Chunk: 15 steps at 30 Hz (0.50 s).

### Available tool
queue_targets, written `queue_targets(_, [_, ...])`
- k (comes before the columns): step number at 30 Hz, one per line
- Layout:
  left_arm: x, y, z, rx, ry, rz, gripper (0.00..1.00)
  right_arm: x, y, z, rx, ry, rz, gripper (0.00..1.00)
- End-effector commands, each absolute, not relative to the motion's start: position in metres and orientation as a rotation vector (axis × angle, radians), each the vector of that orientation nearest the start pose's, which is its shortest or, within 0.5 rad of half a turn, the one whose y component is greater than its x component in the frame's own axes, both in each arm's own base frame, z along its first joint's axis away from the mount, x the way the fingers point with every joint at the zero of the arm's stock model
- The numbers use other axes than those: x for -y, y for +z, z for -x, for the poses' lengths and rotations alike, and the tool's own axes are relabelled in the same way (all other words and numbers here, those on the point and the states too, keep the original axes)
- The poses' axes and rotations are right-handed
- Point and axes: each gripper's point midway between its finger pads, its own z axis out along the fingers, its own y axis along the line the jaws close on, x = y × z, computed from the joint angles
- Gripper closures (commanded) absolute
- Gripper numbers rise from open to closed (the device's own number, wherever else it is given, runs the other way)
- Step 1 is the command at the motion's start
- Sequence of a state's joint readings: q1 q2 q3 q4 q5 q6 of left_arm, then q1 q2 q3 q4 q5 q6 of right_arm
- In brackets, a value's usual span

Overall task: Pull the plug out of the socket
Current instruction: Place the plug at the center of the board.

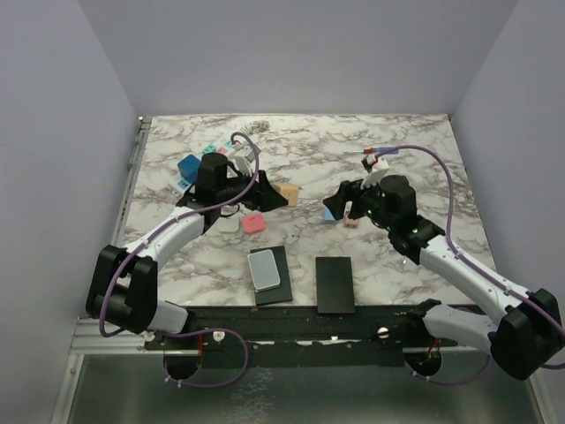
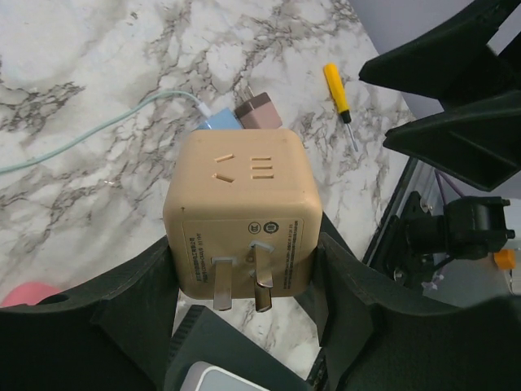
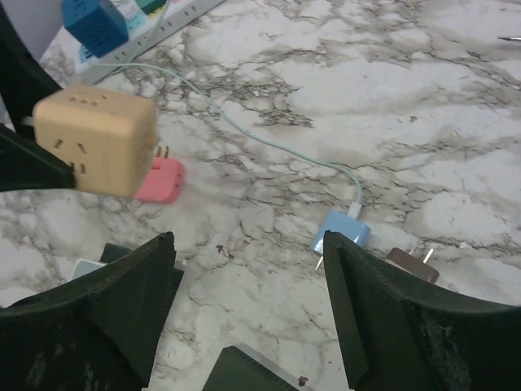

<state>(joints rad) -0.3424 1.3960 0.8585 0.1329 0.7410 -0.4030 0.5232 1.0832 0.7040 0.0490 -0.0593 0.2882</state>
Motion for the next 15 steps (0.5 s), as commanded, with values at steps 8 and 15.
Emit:
queue_targets(8, [0.312,0.137,-0.286,-2.196,-1.299,-0.491,1.00,-0.213,0.186,-0.301,-2.012,0.692,0.223,0.23])
queue_targets(15, [0.328,0.120,-0.294,-2.246,-1.282,-0.373,1.00,-0.205,0.180,-0.299,-2.017,0.662,0.184,0.24])
